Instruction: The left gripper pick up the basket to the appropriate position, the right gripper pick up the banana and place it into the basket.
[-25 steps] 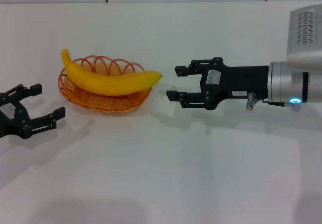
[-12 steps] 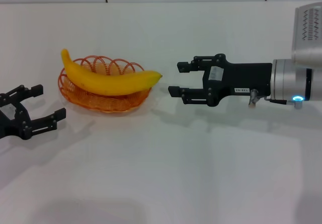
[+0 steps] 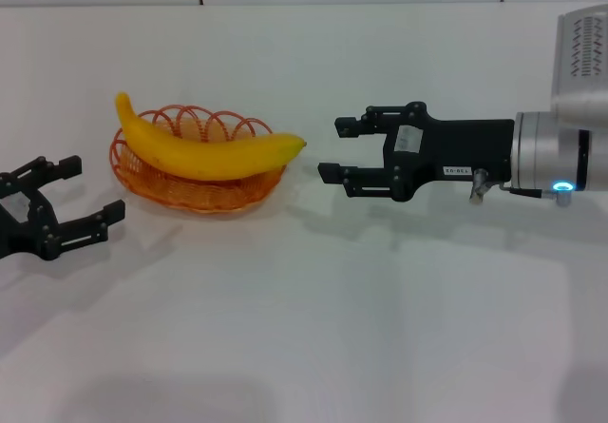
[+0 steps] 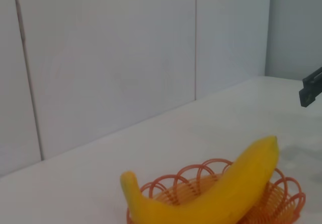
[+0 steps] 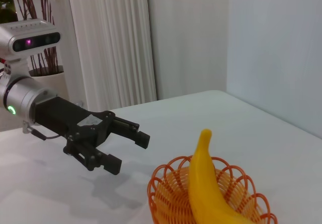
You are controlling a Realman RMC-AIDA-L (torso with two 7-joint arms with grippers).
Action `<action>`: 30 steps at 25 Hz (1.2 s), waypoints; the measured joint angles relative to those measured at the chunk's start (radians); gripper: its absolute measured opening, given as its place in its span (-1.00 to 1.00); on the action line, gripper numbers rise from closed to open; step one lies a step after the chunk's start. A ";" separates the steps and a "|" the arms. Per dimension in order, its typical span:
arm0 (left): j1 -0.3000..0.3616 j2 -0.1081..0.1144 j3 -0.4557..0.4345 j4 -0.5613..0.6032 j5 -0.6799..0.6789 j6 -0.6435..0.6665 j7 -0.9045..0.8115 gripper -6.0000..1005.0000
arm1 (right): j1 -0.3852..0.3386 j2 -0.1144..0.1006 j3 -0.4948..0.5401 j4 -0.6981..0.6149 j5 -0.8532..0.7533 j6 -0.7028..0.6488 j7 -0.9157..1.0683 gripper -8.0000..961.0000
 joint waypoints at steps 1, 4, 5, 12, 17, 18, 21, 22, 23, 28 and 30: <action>-0.001 0.000 0.000 0.000 -0.001 0.000 0.000 0.80 | 0.000 0.000 0.000 0.000 0.000 0.000 0.000 0.41; -0.010 0.000 0.000 0.001 0.000 0.000 0.000 0.80 | 0.000 0.000 0.000 0.000 0.000 0.001 0.000 0.41; -0.012 -0.001 0.000 0.002 0.000 0.000 0.000 0.80 | 0.000 0.000 0.000 0.001 0.000 0.002 0.001 0.41; -0.014 -0.002 0.000 0.003 -0.001 0.000 0.001 0.80 | 0.005 0.000 0.000 0.012 0.000 0.006 0.003 0.41; -0.014 -0.004 0.000 0.003 -0.003 0.000 0.015 0.80 | 0.005 0.000 0.000 0.012 0.000 0.007 0.003 0.41; -0.014 -0.005 -0.001 0.002 -0.003 0.000 0.017 0.80 | 0.006 0.000 0.000 0.012 0.000 0.007 0.004 0.41; -0.018 -0.006 -0.005 0.002 -0.003 0.000 0.018 0.80 | 0.006 0.000 0.000 0.012 0.001 0.008 0.006 0.41; -0.020 -0.007 -0.007 0.002 -0.003 0.000 0.020 0.80 | 0.006 0.000 0.000 0.012 0.002 0.008 0.005 0.41; -0.022 -0.009 -0.007 0.001 -0.003 0.000 0.023 0.80 | 0.005 0.000 0.001 0.012 0.004 0.008 0.005 0.41; -0.024 -0.020 -0.009 0.002 -0.022 -0.002 0.045 0.80 | 0.000 0.002 0.041 0.012 0.007 0.008 0.001 0.41; -0.024 -0.029 -0.010 0.000 -0.045 -0.007 0.071 0.80 | -0.003 0.004 0.064 0.012 0.007 0.008 -0.001 0.41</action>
